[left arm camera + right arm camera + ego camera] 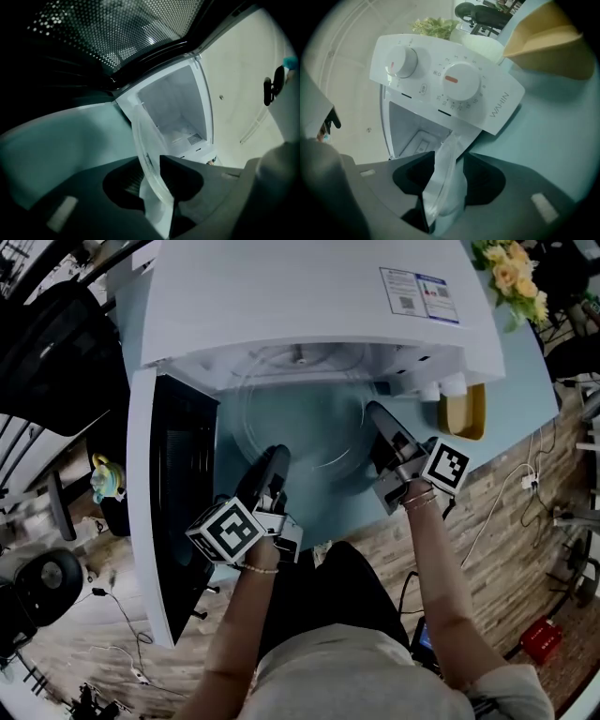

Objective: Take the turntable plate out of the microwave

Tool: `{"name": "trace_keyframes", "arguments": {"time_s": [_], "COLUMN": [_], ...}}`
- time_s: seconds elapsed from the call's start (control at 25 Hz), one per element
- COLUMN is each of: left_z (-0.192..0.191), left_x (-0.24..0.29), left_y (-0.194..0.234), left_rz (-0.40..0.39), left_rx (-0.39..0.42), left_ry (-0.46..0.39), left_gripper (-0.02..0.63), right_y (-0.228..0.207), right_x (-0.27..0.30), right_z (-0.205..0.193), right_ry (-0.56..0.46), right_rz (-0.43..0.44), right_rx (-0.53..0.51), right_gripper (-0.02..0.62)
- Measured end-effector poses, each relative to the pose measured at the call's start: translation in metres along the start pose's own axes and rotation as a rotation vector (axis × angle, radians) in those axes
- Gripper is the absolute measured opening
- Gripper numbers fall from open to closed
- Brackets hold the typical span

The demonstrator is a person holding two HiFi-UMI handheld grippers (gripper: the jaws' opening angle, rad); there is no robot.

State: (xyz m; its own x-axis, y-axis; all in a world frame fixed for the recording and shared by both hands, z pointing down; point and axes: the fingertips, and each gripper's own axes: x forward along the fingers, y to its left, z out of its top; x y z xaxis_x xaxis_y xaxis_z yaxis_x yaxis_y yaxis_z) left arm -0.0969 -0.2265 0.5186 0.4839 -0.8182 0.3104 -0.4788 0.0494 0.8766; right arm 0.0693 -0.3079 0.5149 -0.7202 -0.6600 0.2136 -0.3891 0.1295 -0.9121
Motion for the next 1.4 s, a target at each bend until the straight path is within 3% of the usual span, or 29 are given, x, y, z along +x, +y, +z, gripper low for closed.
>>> {"name": "trace_keyframes", "arguments": {"time_s": [0.44,0.56,0.6,0.92,1.16,1.4], "left_z": [-0.012,-0.013,-0.013,-0.012,-0.006,-0.008], "left_x": [-0.011,-0.013,-0.013,-0.011,-0.018,-0.027], "left_y": [0.000,0.004,0.005,0.008,-0.008,-0.020], "left_rz": [0.005,0.016,0.018,0.055,0.030,0.024], "left_rx": [-0.010,-0.006,-0.007,0.073,0.117,0.146], "left_ry": [0.062,0.071,0.073,0.107,0.051,0.031], "left_gripper": [0.101,0.101,0.103,0.115,0.129,0.138], "right_y": [0.015,0.011,0.010,0.004,0.012,0.020], "right_x": [0.037,0.039,0.039,0.024,0.008,-0.010], "right_z": [-0.011,-0.020,-0.021,-0.023,-0.020,-0.023], "right_ry": [0.217,0.285,0.287,0.234,0.168,0.177], "right_rz": [0.134,0.108,0.098,0.028,0.022,0.014], "right_rx": [0.026,-0.007,-0.008,-0.068,-0.080,-0.095], "right_gripper": [0.221,0.156,0.111,0.123,0.118,0.130]}}
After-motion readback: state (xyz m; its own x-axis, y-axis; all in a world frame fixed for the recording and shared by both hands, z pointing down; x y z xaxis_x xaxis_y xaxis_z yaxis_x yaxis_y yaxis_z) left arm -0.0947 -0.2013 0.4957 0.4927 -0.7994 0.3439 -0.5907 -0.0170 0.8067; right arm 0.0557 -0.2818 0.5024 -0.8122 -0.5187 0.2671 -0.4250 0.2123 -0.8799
